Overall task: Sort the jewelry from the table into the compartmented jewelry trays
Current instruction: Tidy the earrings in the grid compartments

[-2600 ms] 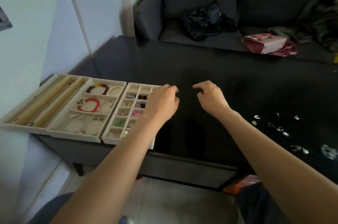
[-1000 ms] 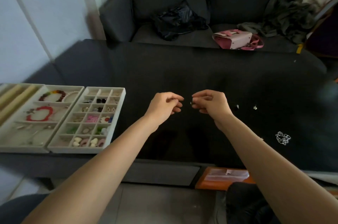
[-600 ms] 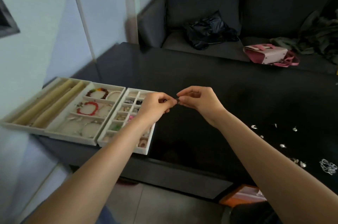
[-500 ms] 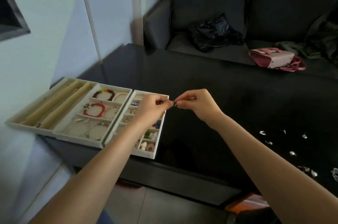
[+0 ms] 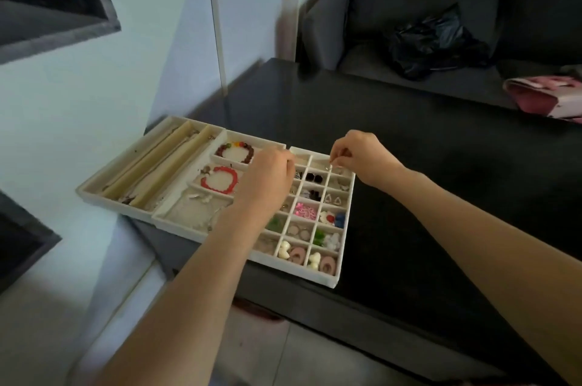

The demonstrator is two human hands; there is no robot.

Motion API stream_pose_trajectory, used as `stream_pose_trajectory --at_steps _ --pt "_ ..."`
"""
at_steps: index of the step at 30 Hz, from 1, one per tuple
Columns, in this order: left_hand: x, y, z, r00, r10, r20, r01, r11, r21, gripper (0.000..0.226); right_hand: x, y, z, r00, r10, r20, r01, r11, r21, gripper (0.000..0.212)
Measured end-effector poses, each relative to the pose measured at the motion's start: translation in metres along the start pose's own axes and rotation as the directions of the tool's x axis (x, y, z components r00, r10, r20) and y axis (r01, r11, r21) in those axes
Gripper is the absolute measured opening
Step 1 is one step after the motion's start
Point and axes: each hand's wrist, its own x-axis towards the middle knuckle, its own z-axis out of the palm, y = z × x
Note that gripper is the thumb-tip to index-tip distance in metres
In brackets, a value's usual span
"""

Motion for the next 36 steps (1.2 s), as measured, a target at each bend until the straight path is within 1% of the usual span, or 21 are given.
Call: stream_pose_trajectory --at_steps 3,5,7,10,14,17,24,28,30,33,36 --pt "0.001 -0.014 0.003 0.999 0.008 0.039 -0.013 0.990 0.143 0.029 0.021 -0.001 0.007 1.000 0.003 0.025 -0.002 0.998 -0.067 0.017" --pt "0.001 -0.018 0.002 0.998 0.003 0.070 -0.018 0.977 0.214 0.037 0.032 -0.003 0.011 0.998 0.011 0.065 -0.002 0.991 -0.134 0.022" --pt "0.004 -0.022 0.002 0.995 -0.018 0.093 -0.007 0.964 0.264 0.041 0.041 -0.005 0.018 0.995 0.022 0.101 -0.002 0.981 -0.195 0.025" --pt "0.008 -0.025 0.003 0.994 -0.043 0.099 0.010 0.951 0.308 0.042 0.049 -0.003 0.032 0.994 0.016 0.112 0.012 0.970 -0.244 0.021" --pt "0.008 -0.023 0.003 0.993 -0.055 0.105 0.018 0.947 0.321 0.042 0.051 -0.001 0.042 0.999 -0.004 0.042 0.015 0.964 -0.267 0.017" --pt "0.007 -0.025 0.004 0.987 -0.068 0.145 0.015 0.939 0.345 0.045 0.053 0.000 0.044 1.000 -0.030 0.003 0.029 0.964 -0.263 0.018" --pt "0.007 -0.023 0.006 0.986 -0.077 0.149 0.019 0.933 0.359 0.046 0.049 0.010 0.043 0.999 -0.042 -0.007 0.041 0.990 -0.132 0.018" --pt "0.007 -0.021 0.006 0.985 -0.087 0.149 0.032 0.941 0.338 0.046 0.045 0.017 0.038 0.994 -0.034 -0.105 0.030 0.999 -0.040 0.013" --pt "0.008 -0.021 0.006 0.985 -0.088 0.148 0.035 0.944 0.327 0.046 0.044 0.018 0.038 0.993 -0.019 -0.116 0.013 0.999 -0.052 0.013" --pt "0.008 -0.019 0.006 0.985 -0.093 0.144 0.042 0.946 0.322 0.046 0.045 0.016 0.040 0.998 0.010 -0.065 -0.017 0.994 -0.112 0.013" --pt "0.007 -0.019 0.006 0.985 -0.095 0.145 0.045 0.948 0.315 0.045 0.047 0.010 0.045 0.997 0.045 -0.059 -0.053 0.987 -0.153 0.016"
